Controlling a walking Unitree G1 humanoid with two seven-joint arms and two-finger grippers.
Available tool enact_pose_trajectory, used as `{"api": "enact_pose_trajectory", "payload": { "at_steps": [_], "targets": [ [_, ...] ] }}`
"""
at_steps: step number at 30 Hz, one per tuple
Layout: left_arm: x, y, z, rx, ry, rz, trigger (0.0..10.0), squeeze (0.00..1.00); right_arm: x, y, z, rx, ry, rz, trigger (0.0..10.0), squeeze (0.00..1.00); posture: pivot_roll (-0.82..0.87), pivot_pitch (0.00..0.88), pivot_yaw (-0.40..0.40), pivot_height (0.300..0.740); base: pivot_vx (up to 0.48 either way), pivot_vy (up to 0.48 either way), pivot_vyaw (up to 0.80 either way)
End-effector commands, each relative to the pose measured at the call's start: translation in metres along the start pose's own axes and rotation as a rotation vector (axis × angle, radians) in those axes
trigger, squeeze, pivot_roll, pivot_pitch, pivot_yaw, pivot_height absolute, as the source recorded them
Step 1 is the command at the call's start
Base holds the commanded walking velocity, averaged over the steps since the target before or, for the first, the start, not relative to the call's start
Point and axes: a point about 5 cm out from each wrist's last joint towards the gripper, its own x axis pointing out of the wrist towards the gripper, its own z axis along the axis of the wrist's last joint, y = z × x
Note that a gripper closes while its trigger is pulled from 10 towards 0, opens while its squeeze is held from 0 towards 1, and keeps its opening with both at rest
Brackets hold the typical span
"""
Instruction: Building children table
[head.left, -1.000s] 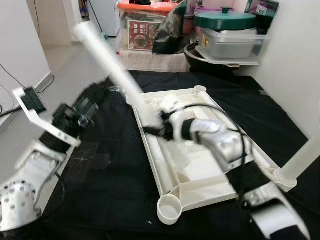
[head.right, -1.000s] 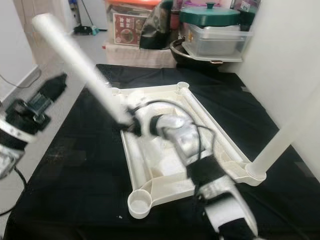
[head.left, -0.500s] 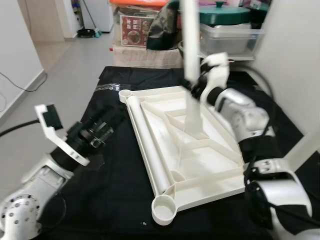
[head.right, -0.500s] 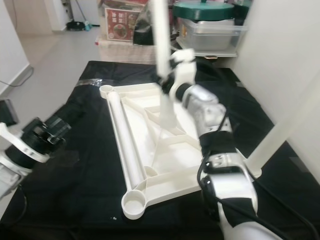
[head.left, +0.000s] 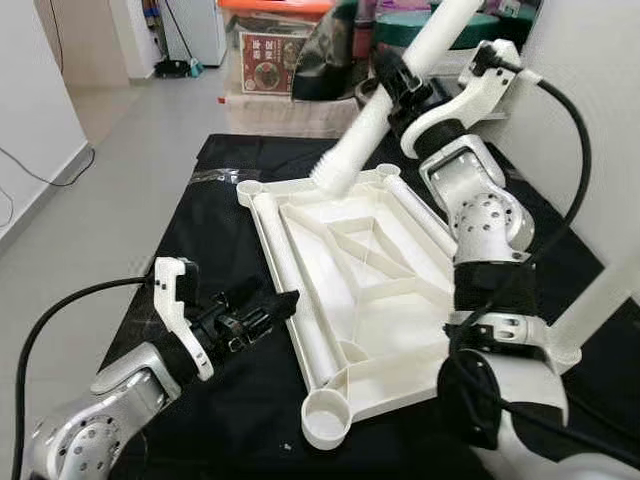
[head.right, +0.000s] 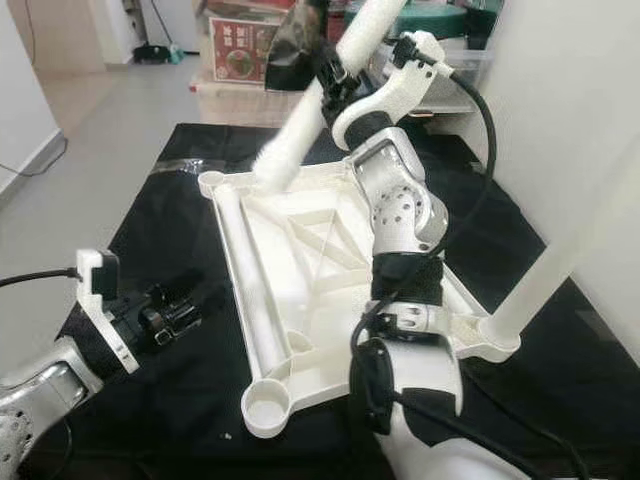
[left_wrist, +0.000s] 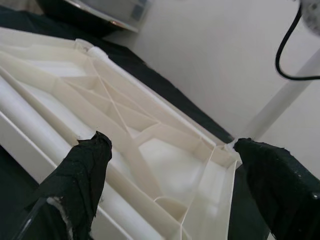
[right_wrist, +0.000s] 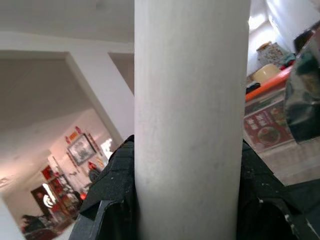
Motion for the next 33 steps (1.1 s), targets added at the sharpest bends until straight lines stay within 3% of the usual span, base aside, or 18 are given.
{"api": "enact_pose_trajectory", "payload": {
  "at_steps": [1, 16, 21, 33],
  "targets": [
    [0.000, 0.002, -0.006, 0.024, 0.030, 0.011, 10.0, 0.00, -0.004, 0.004, 0.001, 0.010, -0.009, 0.023, 0.0, 0.00, 0.10, 0.000, -0.053, 0.740, 0.000, 0.000, 0.00],
    [0.005, 0.011, 0.000, 0.100, 0.017, 0.032, 10.0, 0.00, -0.017, 0.015, -0.013, -0.023, 0.042, 0.099, 0.0, 0.00, 0.10, 0.000, -0.050, 0.740, 0.000, 0.000, 0.00],
    [0.012, 0.015, 0.008, 0.159, 0.014, 0.021, 10.0, 0.00, -0.024, 0.020, -0.025, -0.093, 0.090, 0.127, 0.0, 0.00, 0.10, 0.000, -0.049, 0.740, 0.000, 0.000, 0.00],
    [0.027, 0.021, 0.011, 0.243, 0.037, 0.011, 10.0, 0.00, -0.041, 0.045, -0.052, -0.161, 0.191, 0.263, 0.0, 0.00, 0.08, 0.000, -0.034, 0.740, 0.000, 0.000, 0.00]
  ]
}}
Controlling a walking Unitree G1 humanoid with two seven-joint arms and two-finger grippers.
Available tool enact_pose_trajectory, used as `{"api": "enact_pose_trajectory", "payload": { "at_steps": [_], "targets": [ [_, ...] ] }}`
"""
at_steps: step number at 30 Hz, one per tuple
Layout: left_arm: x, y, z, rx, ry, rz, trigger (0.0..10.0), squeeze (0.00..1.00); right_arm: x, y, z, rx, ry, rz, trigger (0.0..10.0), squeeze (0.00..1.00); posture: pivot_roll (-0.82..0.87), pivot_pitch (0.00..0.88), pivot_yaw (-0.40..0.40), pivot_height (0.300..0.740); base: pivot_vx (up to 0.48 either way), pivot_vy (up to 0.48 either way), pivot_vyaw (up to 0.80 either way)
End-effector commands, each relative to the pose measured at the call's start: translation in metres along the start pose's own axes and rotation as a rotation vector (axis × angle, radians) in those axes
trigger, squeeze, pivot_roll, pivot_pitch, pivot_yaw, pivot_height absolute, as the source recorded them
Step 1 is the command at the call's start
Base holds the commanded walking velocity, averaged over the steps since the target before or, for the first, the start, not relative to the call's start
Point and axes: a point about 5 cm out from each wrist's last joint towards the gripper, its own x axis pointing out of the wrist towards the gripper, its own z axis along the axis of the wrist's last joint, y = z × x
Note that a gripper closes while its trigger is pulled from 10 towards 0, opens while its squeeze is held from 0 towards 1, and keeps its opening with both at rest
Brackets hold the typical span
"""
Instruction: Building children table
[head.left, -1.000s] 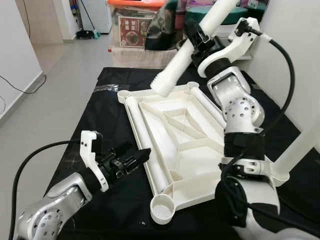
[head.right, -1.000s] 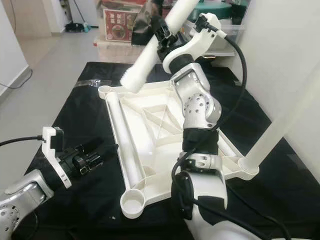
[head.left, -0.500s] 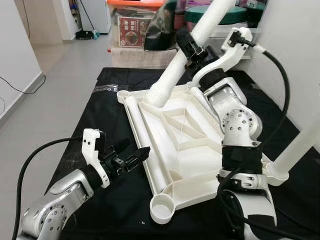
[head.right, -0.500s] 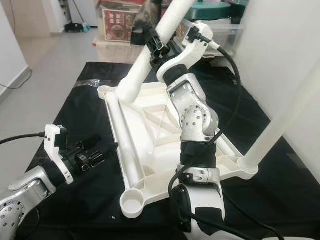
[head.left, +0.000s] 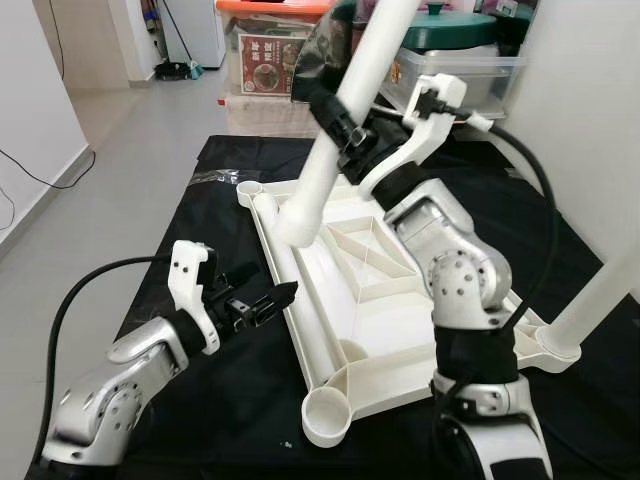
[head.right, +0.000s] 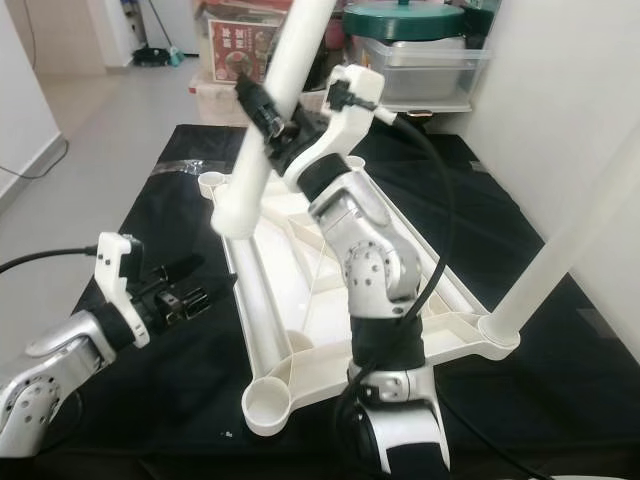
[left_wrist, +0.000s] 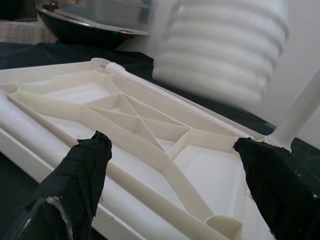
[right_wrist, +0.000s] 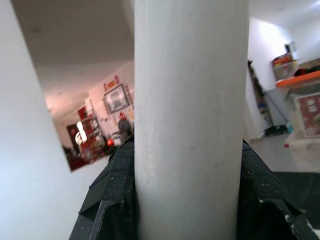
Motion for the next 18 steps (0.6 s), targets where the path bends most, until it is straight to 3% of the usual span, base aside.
{"api": "enact_pose_trajectory", "payload": {
  "at_steps": [1, 9, 10, 18],
  "targets": [
    [0.000, 0.001, -0.003, 0.017, 0.023, 0.003, 10.0, 0.00, 0.000, 0.004, 0.003, -0.019, -0.004, 0.017, 0.0, 0.00, 0.08, 0.000, -0.034, 0.740, 0.000, 0.000, 0.00],
    [0.008, -0.001, -0.004, 0.031, 0.029, -0.037, 10.0, 0.00, -0.003, 0.016, -0.014, -0.047, 0.050, 0.058, 0.0, 0.00, 0.08, 0.000, -0.027, 0.740, 0.000, 0.000, 0.00],
    [0.016, -0.006, -0.002, 0.034, 0.027, -0.080, 10.0, 0.00, -0.005, 0.021, -0.028, -0.081, 0.087, 0.065, 0.0, 0.00, 0.08, 0.000, -0.024, 0.740, 0.000, 0.000, 0.00],
    [0.022, -0.014, -0.009, 0.047, 0.048, -0.133, 10.0, 0.00, -0.010, 0.022, -0.041, -0.123, 0.135, 0.073, 0.0, 0.00, 0.08, 0.000, -0.022, 0.740, 0.000, 0.000, 0.00]
  ]
}}
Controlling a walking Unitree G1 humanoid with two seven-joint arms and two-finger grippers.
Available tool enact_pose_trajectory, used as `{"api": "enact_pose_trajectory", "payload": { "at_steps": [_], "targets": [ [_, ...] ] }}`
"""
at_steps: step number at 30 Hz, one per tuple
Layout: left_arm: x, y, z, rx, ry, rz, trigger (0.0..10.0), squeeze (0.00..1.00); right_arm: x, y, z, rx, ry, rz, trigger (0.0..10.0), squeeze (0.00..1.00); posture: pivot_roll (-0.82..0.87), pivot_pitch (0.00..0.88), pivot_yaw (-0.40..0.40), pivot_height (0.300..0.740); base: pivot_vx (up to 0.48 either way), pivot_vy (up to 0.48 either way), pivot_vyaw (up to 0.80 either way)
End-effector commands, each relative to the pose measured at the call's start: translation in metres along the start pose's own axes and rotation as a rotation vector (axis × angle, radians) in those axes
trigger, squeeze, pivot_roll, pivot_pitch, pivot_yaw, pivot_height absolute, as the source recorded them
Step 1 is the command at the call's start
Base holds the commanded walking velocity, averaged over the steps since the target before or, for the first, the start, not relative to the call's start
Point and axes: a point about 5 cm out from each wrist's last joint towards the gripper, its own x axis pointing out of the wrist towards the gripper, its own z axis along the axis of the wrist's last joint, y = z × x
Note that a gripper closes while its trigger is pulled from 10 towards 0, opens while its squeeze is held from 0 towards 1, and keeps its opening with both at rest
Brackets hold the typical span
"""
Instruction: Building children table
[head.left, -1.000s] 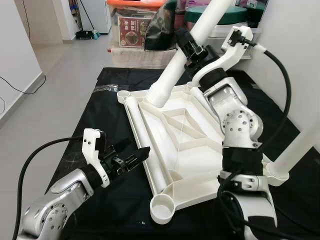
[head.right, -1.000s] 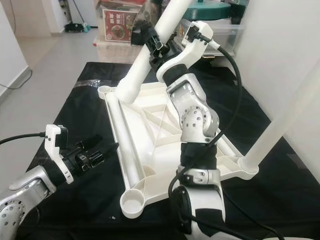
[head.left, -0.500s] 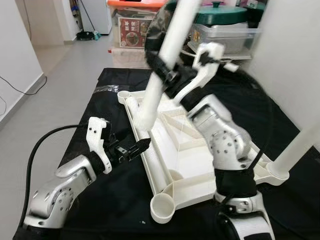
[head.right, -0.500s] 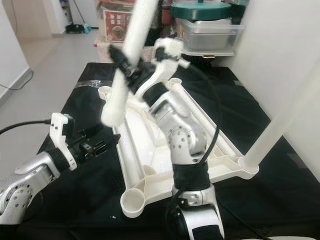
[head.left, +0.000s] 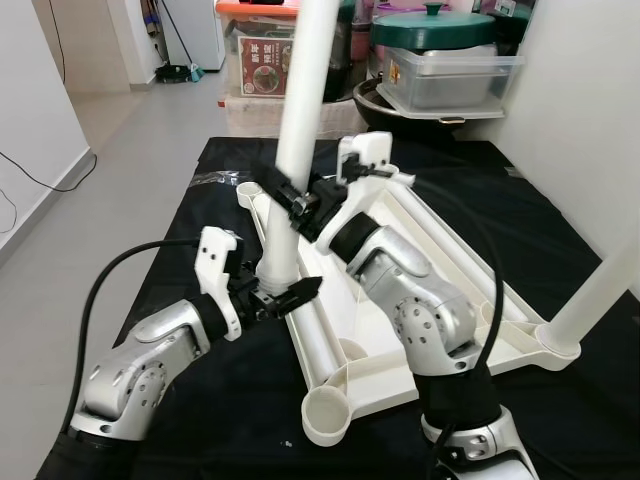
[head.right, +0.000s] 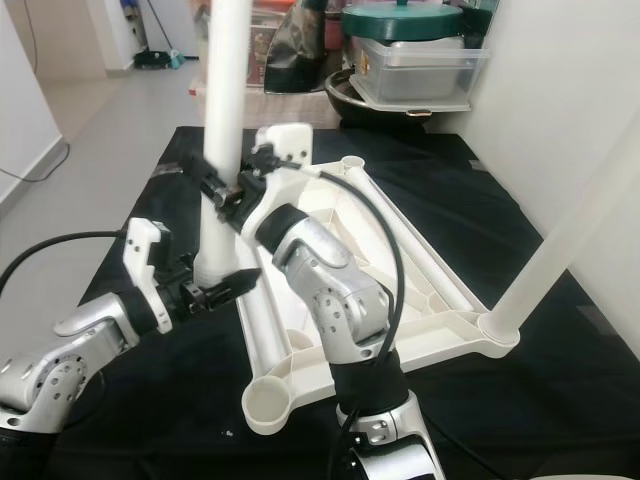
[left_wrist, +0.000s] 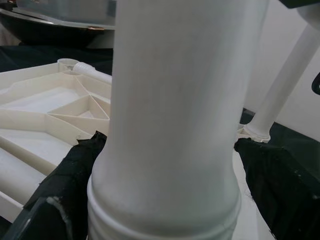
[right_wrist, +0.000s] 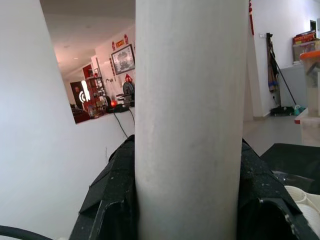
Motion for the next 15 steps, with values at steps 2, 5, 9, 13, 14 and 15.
{"api": "enact_pose_trajectory", "payload": {
  "at_steps": [2, 5, 9, 13, 14, 15],
  "targets": [
    [0.001, -0.002, -0.006, 0.009, 0.022, -0.016, 10.0, 0.00, -0.002, 0.003, 0.001, -0.023, -0.010, 0.017, 0.0, 0.00, 0.08, 0.000, -0.022, 0.740, 0.000, 0.000, 0.00],
    [0.000, -0.002, -0.008, 0.018, 0.030, -0.019, 10.0, 0.00, -0.004, 0.003, -0.001, -0.026, -0.003, 0.021, 0.0, 0.00, 0.07, 0.000, -0.022, 0.740, 0.000, 0.000, 0.00],
    [0.000, -0.002, -0.009, 0.021, 0.035, -0.018, 10.0, 0.00, -0.004, 0.003, -0.001, -0.026, -0.002, 0.021, 0.0, 0.00, 0.07, 0.000, -0.024, 0.740, 0.000, 0.000, 0.00],
    [-0.002, -0.004, -0.018, 0.046, 0.075, -0.033, 0.0, 0.00, -0.004, 0.003, -0.001, -0.032, -0.003, 0.026, 0.0, 0.00, 0.08, 0.000, -0.025, 0.740, 0.000, 0.000, 0.00],
    [-0.002, -0.004, -0.018, 0.046, 0.075, -0.033, 0.0, 0.00, -0.004, 0.003, -0.001, -0.032, -0.003, 0.026, 0.0, 0.00, 0.08, 0.000, -0.025, 0.740, 0.000, 0.000, 0.00],
    [-0.003, -0.006, -0.022, 0.058, 0.102, -0.045, 0.0, 0.00, -0.004, 0.004, -0.001, -0.036, -0.004, 0.028, 0.0, 0.00, 0.08, 0.000, -0.026, 0.740, 0.000, 0.000, 0.00]
  ]
}}
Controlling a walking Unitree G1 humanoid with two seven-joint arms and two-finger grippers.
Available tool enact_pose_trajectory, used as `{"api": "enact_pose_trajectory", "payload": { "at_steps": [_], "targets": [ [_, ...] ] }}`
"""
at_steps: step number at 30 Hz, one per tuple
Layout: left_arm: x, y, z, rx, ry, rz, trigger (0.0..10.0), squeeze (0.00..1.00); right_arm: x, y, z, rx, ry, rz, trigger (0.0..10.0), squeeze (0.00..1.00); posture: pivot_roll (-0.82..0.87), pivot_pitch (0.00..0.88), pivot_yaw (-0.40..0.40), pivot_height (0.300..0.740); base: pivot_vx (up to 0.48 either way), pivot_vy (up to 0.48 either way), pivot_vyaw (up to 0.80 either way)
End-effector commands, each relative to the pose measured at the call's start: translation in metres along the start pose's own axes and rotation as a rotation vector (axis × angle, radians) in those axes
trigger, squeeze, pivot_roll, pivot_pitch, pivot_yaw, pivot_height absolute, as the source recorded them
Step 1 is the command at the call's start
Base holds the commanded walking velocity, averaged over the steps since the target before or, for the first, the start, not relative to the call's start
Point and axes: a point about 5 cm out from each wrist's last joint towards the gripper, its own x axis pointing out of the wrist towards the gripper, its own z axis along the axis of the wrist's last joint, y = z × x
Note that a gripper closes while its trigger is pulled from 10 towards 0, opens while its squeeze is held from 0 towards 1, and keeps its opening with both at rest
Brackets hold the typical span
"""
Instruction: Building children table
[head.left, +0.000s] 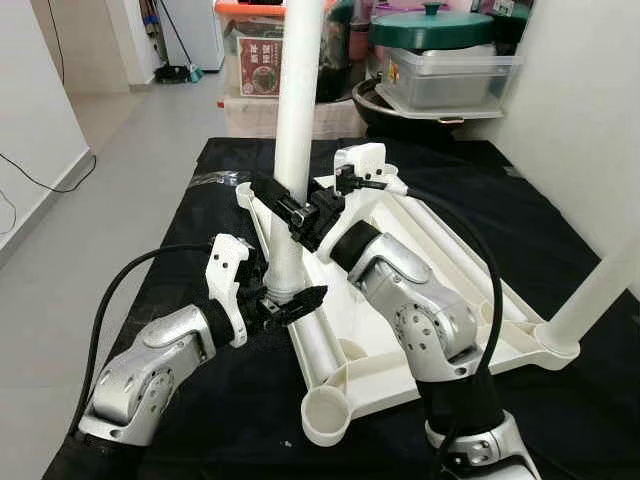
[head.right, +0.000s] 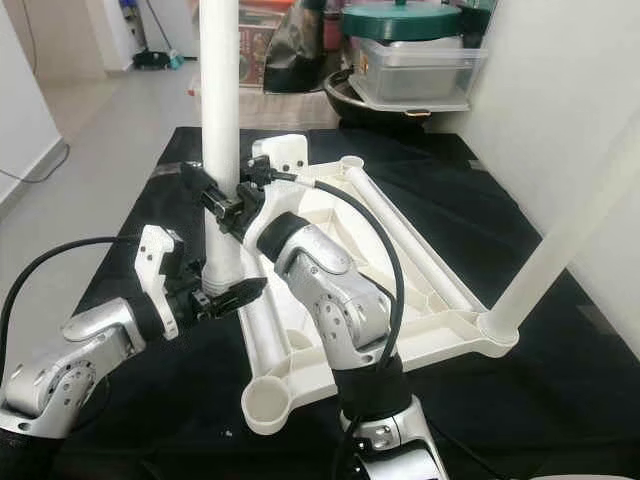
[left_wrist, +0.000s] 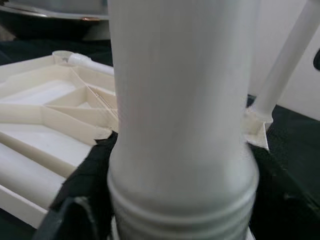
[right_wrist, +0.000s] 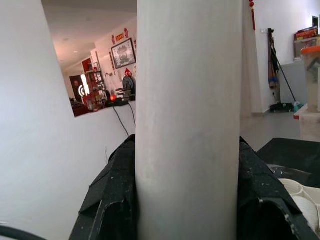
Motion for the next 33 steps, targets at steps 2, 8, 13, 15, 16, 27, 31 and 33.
{"api": "enact_pose_trajectory", "payload": {
  "at_steps": [2, 8, 13, 15, 16, 27, 31, 33],
  "targets": [
    [-0.003, -0.004, -0.012, 0.018, 0.071, -0.034, 0.0, 0.00, 0.001, 0.005, 0.005, -0.028, -0.026, 0.021, 0.0, 0.00, 0.08, 0.000, -0.026, 0.740, 0.000, 0.000, 0.00],
    [-0.002, -0.003, -0.015, 0.029, 0.083, -0.026, 0.0, 0.00, 0.001, 0.004, 0.007, -0.029, -0.030, 0.019, 0.0, 0.00, 0.07, 0.000, -0.025, 0.740, 0.000, 0.000, 0.00],
    [0.001, 0.002, -0.014, 0.031, 0.077, 0.018, 1.5, 0.00, 0.001, 0.004, 0.007, -0.030, -0.031, 0.018, 0.0, 0.00, 0.07, 0.000, -0.025, 0.740, 0.000, 0.000, 0.00],
    [0.001, 0.004, -0.015, 0.027, 0.077, 0.033, 10.0, 0.00, 0.001, 0.004, 0.007, -0.032, -0.027, 0.018, 0.0, 0.00, 0.07, 0.000, -0.026, 0.740, 0.000, 0.000, 0.00],
    [0.002, 0.005, -0.015, 0.025, 0.076, 0.041, 10.0, 0.00, 0.001, 0.004, 0.007, -0.034, -0.024, 0.018, 0.0, 0.00, 0.07, 0.000, -0.026, 0.740, 0.000, 0.000, 0.00],
    [-0.003, 0.000, -0.017, 0.078, 0.108, -0.006, 10.0, 0.00, -0.003, 0.002, -0.004, 0.006, 0.074, 0.090, 10.0, 0.00, 0.07, 0.000, -0.031, 0.740, 0.000, 0.000, 0.00],
    [-0.017, -0.009, -0.022, 0.110, 0.167, -0.088, 10.0, 0.00, -0.021, 0.007, -0.016, 0.018, 0.157, 0.286, 10.0, 0.00, 0.08, 0.000, -0.035, 0.740, 0.000, 0.000, 0.00],
    [-0.023, -0.012, -0.023, 0.116, 0.183, -0.115, 10.0, 0.00, -0.029, 0.013, -0.015, 0.055, 0.169, 0.393, 10.0, 0.00, 0.08, 0.000, -0.037, 0.740, 0.000, 0.000, 0.00]
  ]
}}
